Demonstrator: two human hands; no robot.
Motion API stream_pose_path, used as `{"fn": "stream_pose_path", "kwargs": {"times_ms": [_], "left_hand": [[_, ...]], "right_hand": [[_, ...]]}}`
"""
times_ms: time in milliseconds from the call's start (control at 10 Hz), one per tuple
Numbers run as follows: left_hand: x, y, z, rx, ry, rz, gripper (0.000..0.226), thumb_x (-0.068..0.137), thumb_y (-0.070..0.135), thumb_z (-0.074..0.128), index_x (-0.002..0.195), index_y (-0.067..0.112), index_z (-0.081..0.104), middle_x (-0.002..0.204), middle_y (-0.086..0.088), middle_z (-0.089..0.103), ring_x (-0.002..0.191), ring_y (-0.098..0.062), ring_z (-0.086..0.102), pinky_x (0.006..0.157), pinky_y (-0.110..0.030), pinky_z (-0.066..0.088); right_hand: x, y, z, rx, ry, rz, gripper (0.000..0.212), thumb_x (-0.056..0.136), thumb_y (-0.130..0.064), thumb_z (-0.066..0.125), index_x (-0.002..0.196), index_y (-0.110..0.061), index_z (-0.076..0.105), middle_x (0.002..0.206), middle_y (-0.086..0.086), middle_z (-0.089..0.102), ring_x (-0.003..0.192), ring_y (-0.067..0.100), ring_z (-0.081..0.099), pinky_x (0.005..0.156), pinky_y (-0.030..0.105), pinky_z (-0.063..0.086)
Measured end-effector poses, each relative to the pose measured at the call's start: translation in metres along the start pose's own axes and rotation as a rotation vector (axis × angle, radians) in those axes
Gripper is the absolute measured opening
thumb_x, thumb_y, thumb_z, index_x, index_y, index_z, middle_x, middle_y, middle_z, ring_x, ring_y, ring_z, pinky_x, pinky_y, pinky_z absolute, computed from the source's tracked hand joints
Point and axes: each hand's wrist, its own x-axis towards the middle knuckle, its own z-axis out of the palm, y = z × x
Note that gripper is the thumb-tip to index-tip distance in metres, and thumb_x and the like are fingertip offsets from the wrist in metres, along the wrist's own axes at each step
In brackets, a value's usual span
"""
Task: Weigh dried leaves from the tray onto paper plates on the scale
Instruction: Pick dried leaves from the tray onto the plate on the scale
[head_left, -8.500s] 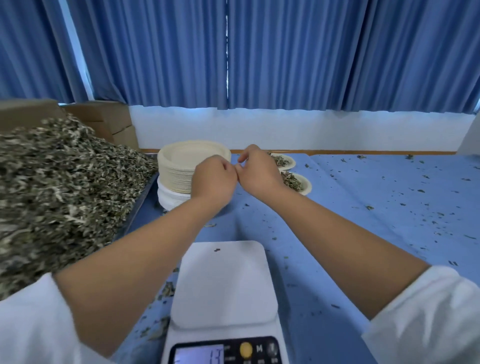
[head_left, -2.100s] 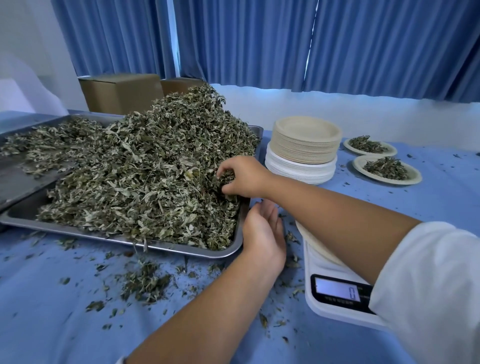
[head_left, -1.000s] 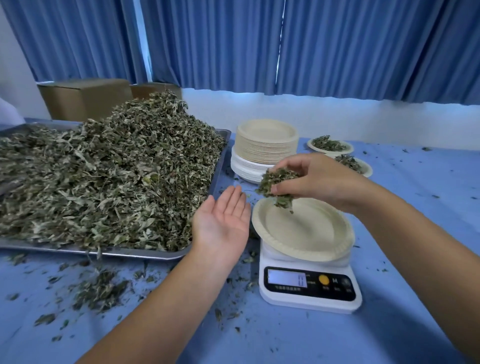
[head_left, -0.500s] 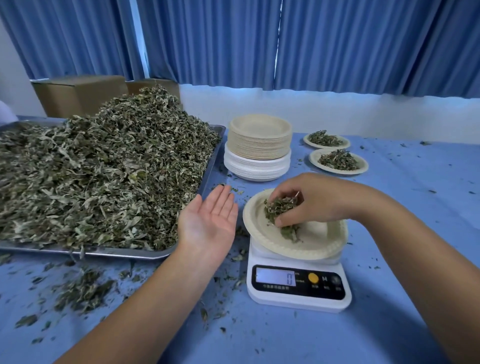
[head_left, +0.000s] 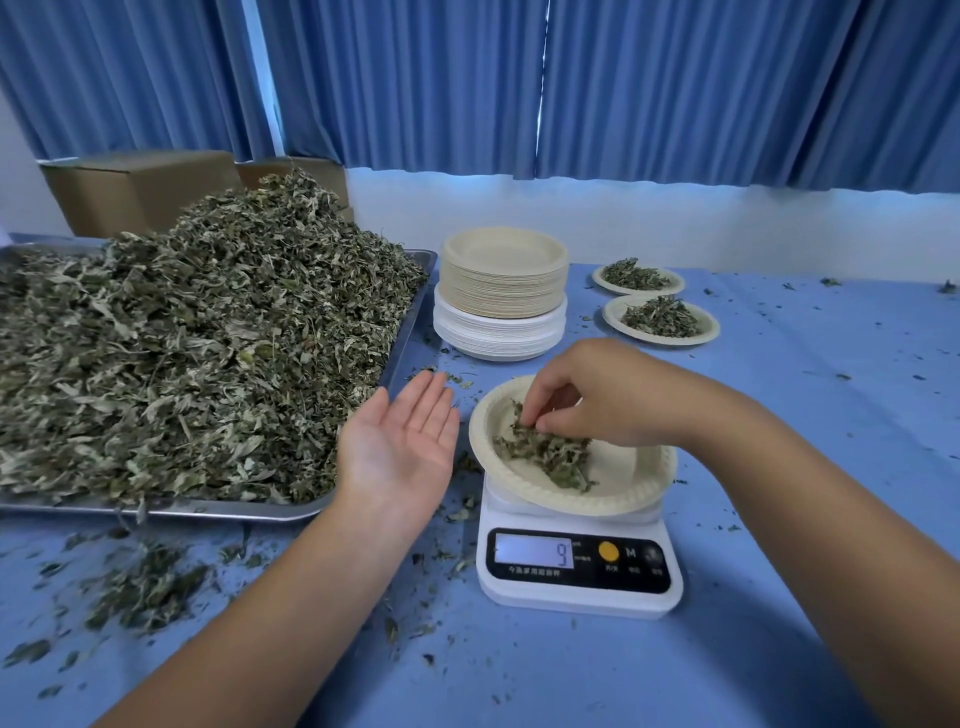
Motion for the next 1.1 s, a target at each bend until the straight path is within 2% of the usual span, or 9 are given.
{"fn": "stream_pose_path", "kwargs": {"times_ms": [100,200,400,900,1100], "left_hand": [[0.0,0.0,-0.001,0.005,-0.003,-0.003,0.048,0.103,0.031,0.03,0.131,-0.002,0.049,0.133,-0.017,0.054,0.13,-0.027,0.045,0.108,-0.039,0.034],[-0.001,0.0,-0.001,0.006,-0.003,-0.004,0.048,0.103,0.031,0.029,0.131,-0.002,0.049,0.133,-0.016,0.054,0.13,-0.027,0.045,0.108,-0.038,0.034],[-0.001,-0.001,-0.001,0.015,-0.002,0.0,0.048,0.103,0.031,0.029,0.132,-0.002,0.048,0.134,-0.017,0.053,0.13,-0.027,0.045,0.107,-0.038,0.034],[0.001,-0.001,-0.003,0.022,0.0,-0.002,0.048,0.103,0.031,0.029,0.132,-0.002,0.048,0.133,-0.017,0.055,0.129,-0.028,0.046,0.106,-0.038,0.036],[0.004,-0.004,-0.005,0.005,0.022,-0.027,0.047,0.103,0.029,0.029,0.128,-0.004,0.051,0.132,-0.017,0.055,0.129,-0.028,0.046,0.108,-0.038,0.035]], "right_hand": [[0.001,0.001,0.002,0.042,-0.017,-0.012,0.014,0.084,-0.016,0.07,0.086,-0.029,0.073,0.081,-0.018,0.071,0.077,-0.01,0.063,0.073,0.012,0.051],[0.001,0.0,0.001,0.068,0.037,-0.032,0.008,0.084,-0.019,0.07,0.087,-0.026,0.073,0.081,-0.017,0.07,0.076,-0.012,0.06,0.069,0.007,0.047],[0.0,-0.004,-0.002,0.084,0.167,-0.062,0.009,0.089,-0.021,0.064,0.088,-0.023,0.073,0.076,-0.021,0.065,0.071,-0.017,0.055,0.064,0.0,0.038],[0.001,-0.006,-0.001,0.156,0.245,-0.05,0.01,0.089,-0.019,0.064,0.086,-0.024,0.072,0.081,-0.017,0.068,0.078,-0.008,0.06,0.071,0.005,0.044],[0.01,-0.013,0.003,0.212,0.267,-0.068,0.009,0.088,-0.018,0.065,0.084,-0.022,0.072,0.078,-0.016,0.068,0.074,-0.007,0.061,0.065,0.003,0.043]]}}
